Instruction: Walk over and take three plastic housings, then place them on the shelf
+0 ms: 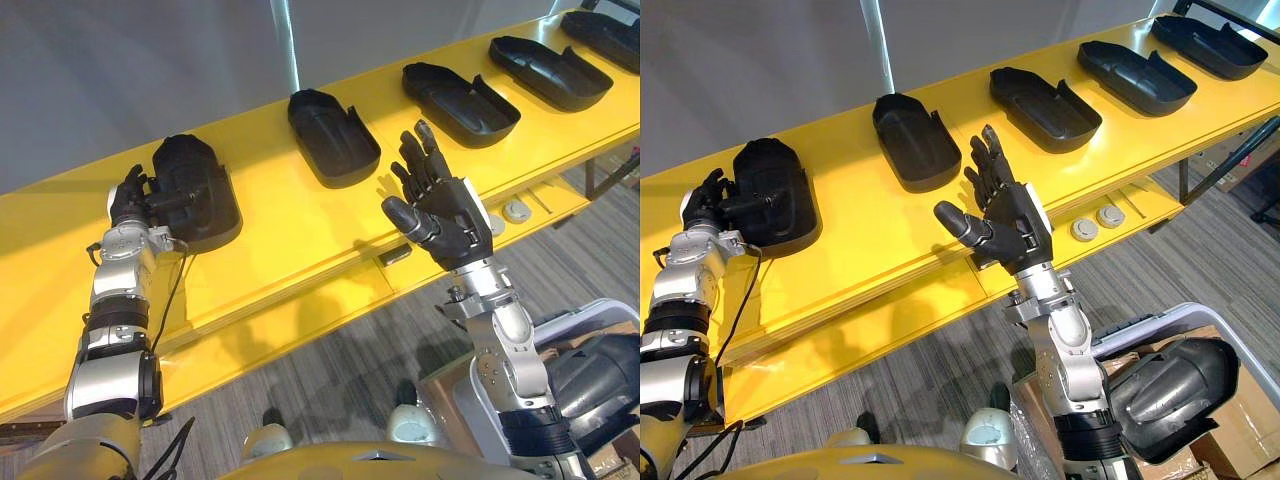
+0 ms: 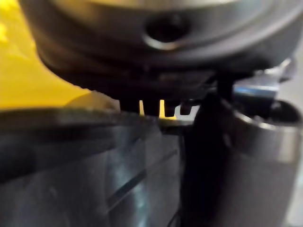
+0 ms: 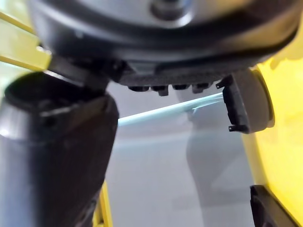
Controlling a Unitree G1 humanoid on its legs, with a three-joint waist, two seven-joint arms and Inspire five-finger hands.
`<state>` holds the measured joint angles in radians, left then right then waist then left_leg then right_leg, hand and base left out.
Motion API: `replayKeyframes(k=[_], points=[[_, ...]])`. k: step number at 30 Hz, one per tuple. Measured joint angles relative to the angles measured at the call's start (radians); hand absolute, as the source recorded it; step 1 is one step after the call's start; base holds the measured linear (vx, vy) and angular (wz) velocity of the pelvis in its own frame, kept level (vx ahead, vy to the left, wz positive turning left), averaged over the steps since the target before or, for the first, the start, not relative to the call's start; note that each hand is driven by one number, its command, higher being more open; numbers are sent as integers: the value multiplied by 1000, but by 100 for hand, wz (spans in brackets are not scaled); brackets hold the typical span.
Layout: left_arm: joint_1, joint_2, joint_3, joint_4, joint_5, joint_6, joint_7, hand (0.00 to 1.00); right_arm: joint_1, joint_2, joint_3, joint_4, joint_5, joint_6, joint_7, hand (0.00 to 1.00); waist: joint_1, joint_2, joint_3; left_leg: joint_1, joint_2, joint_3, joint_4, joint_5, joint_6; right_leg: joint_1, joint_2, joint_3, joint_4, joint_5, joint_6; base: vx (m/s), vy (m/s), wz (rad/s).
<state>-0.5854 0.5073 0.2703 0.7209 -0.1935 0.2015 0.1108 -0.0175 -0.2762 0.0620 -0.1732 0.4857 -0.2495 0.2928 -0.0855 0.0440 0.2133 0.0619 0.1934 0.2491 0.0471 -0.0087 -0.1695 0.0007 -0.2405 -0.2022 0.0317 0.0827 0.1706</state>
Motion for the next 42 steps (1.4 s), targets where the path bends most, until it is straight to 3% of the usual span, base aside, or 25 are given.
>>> replayKeyframes(k=[12, 19, 23, 27, 35, 36, 39, 42], points=[[12, 0, -19, -24, -45, -42, 52, 100, 0, 10, 19, 0, -1, 0, -17, 100, 5, -9, -3, 3, 4, -9, -7, 4, -2, 17, 5, -15, -18, 6, 0, 0, 0, 2], [128, 0, -20, -278, -194, -43, 16, 100, 1, 28, 19, 0, 0, 0, -11, 100, 14, -15, -7, 20, 5, -7, -35, 17, -5, 18, 10, -19, -18, 6, -1, 2, 0, 0], [145, 0, -16, -466, -205, -47, 21, 100, 4, 43, 34, 0, -7, 1, 7, 100, 28, -19, -18, 29, 5, -12, -37, 17, -5, 31, 10, -27, -19, 6, -1, -2, 0, 1], [175, 0, -6, -549, -204, -51, 7, 100, 20, 43, 46, 0, -8, 2, 11, 100, 30, -11, -49, 34, 5, -14, -53, 25, -6, 40, 11, -39, -28, 6, -2, -15, 1, 6], [308, 0, 87, -813, -247, -135, -12, 100, 87, 43, 52, 0, -8, 6, 31, 100, 51, 8, -94, 35, 6, -27, -67, 30, -9, 54, 14, -60, -46, 6, -2, -1, 2, 6], [346, -1, 109, -874, -250, -153, -16, 0, 94, 45, 60, 0, -8, 6, 31, 100, 53, 11, -104, 34, 6, -32, -70, 31, -9, 59, 15, -66, -50, 6, -2, 32, 2, 9], [463, -50, 165, -1044, -250, -219, -41, 0, 107, 55, 68, -1, -10, 6, 35, 100, 62, 13, -117, 33, 6, -38, -72, 31, -9, 64, 15, -72, -55, 6, -2, 21, 4, 8], [635, -181, 180, -1210, -245, -295, -102, 0, 134, 87, 65, -3, -10, 6, 34, 100, 76, 16, -126, 34, 5, -57, -72, 31, -9, 87, 16, -96, -71, 6, -1, 0, 2, 17]])
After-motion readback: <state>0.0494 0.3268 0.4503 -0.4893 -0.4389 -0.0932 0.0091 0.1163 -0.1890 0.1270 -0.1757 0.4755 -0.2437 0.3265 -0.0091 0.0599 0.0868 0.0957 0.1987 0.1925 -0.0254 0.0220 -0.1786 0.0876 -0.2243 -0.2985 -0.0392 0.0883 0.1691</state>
